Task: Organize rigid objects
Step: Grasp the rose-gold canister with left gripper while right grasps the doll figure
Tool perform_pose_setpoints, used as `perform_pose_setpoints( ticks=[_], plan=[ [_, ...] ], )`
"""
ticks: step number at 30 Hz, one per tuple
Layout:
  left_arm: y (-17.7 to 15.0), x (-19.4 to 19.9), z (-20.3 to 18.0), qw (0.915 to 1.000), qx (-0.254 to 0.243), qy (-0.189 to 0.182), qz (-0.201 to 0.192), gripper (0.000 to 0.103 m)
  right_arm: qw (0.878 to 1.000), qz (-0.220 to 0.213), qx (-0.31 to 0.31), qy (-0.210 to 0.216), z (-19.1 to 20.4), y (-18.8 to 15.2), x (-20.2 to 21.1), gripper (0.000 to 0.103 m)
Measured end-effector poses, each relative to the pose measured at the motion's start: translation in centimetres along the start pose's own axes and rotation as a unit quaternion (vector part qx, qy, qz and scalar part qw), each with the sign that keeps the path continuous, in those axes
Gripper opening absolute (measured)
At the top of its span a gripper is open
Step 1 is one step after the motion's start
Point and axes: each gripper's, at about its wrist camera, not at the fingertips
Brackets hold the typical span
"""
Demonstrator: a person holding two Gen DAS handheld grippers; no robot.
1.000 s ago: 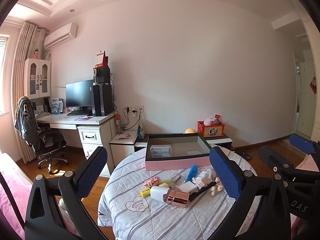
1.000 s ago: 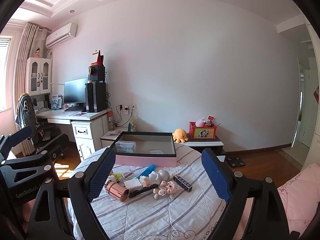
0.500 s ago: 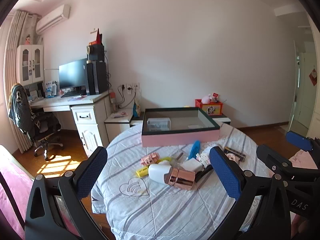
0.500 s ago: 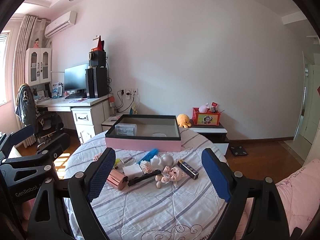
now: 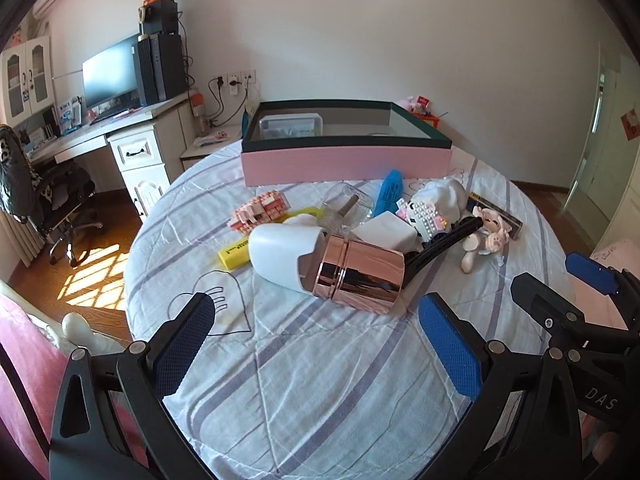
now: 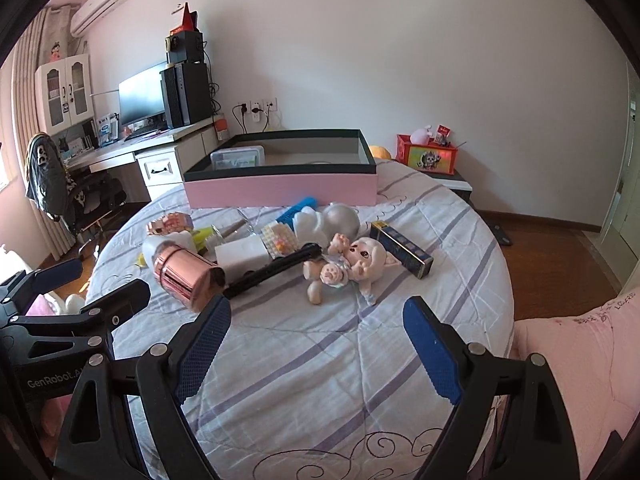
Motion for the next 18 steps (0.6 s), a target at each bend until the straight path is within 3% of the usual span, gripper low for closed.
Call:
perform_pose_setpoints(
  ticks=[10,11,12,14,18],
  plan=[
    [0.4,-4.2,-2.4,0.9983,-0.05,0.021,0.021,0.103,0.999,0.038,-0.023,-0.003,-2.7,-1.0,-3.6,0.089],
    [0.5,-4.6,-2.3,0.9983,-0.049,0.019,0.026,0.099,0.999,0.04,-0.024,-0.003,-2.8,-1.0,-3.9,0.089],
    [0.5,-4.9,-2.2,0.9982,-0.049,0.015,0.032,0.089,0.999,0.042,-0.025,-0.004,-2.9,-1.0,-4.1,0.089],
    [0.5,-5.7,-2.1,0.9978,-0.046,0.014,0.046,0.083,0.999,0.046,-0.027,-0.005,-3.3,-0.8,-4.7,0.089],
    [0.5,-6.3,-1.8,0.9975,-0.03,-0.021,0.06,0.06,0.998,0.058,-0.033,0.009,-3.9,-0.1,-6.4,0.089]
  ],
)
Point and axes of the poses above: each gripper's, at about its wrist camera, not at the fingertips, and x roughly against the way its jaws point, z to its left, y to its top, and after that the axes turned 7 degrees about -z, right-handed
